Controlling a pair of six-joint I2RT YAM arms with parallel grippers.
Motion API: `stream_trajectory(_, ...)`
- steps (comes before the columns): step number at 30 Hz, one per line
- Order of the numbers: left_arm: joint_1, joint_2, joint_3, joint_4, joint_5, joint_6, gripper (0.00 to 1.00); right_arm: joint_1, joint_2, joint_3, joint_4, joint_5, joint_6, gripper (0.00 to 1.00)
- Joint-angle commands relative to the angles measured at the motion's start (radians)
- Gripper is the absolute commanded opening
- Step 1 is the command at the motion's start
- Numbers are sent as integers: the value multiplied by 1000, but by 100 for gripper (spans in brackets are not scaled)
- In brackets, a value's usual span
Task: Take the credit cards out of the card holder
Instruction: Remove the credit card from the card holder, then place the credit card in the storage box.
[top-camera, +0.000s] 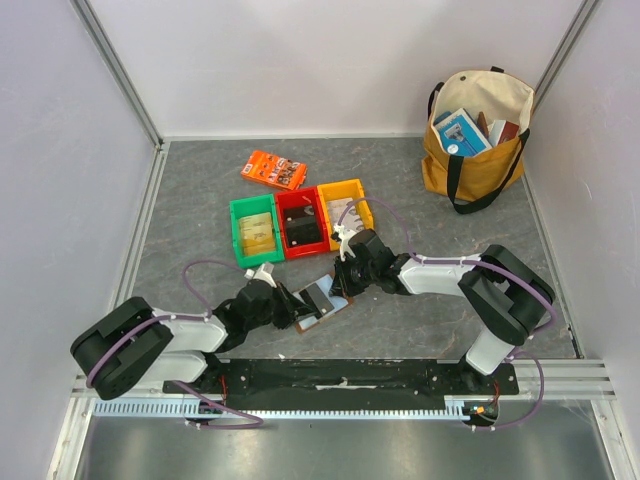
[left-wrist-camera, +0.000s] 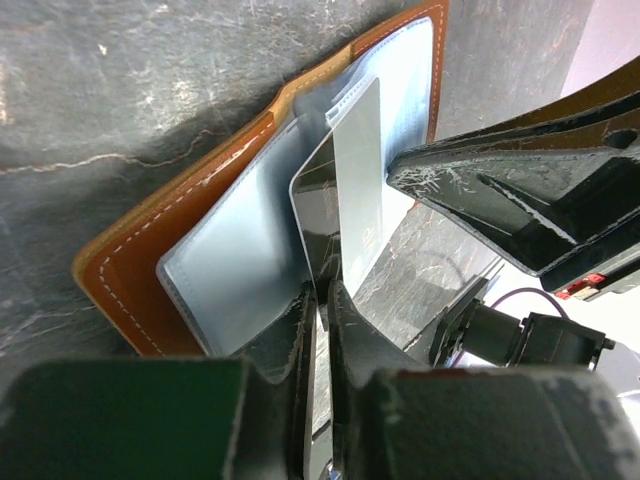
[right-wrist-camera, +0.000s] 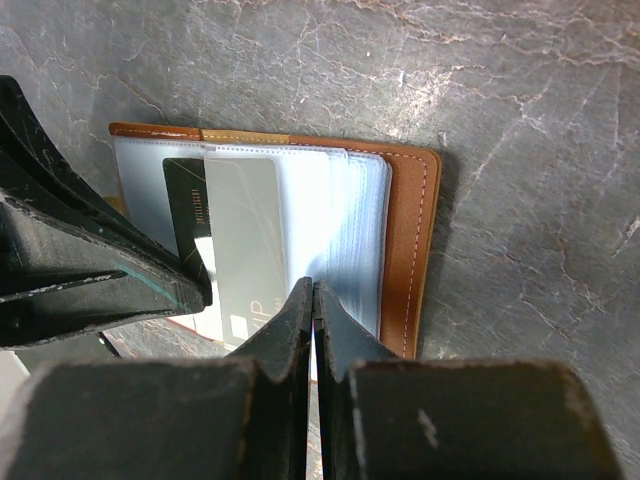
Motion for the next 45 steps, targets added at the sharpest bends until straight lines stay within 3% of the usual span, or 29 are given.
stream_trajectory(1,3,7,-2,7,-31,-22,6,2,55,-25,-95,55,-28,6)
stream_trajectory(6,2,-86,-20,-81,-33,-15,2,2,56,-24,-95,61,-27,6)
stream_trajectory(16,3,-474,6,-588,-80,96,2,0,50,-1,-125,72,-37,6)
stream_trajectory(22,5,-599,110,-786,-84,214,2,0,-25,27,-159,59,-62,10)
stream_trajectory(27,5,-594,251,-889,-65,407,2,2,-157,83,-243,61,-131,33)
stream_trajectory(32,6,-533,446,-1015,-30,707,2,2,-336,137,-305,21,-253,58)
stream_trajectory(37,5,-447,645,-1133,51,1039,2,5,-488,185,-346,-63,-399,74)
stream_trajectory(39,3,-429,694,-1148,111,1152,2,5,-519,218,-383,-89,-435,77)
stream_trajectory(45,-9,-381,825,-1227,238,1413,2,9,-582,306,-503,-235,-634,74)
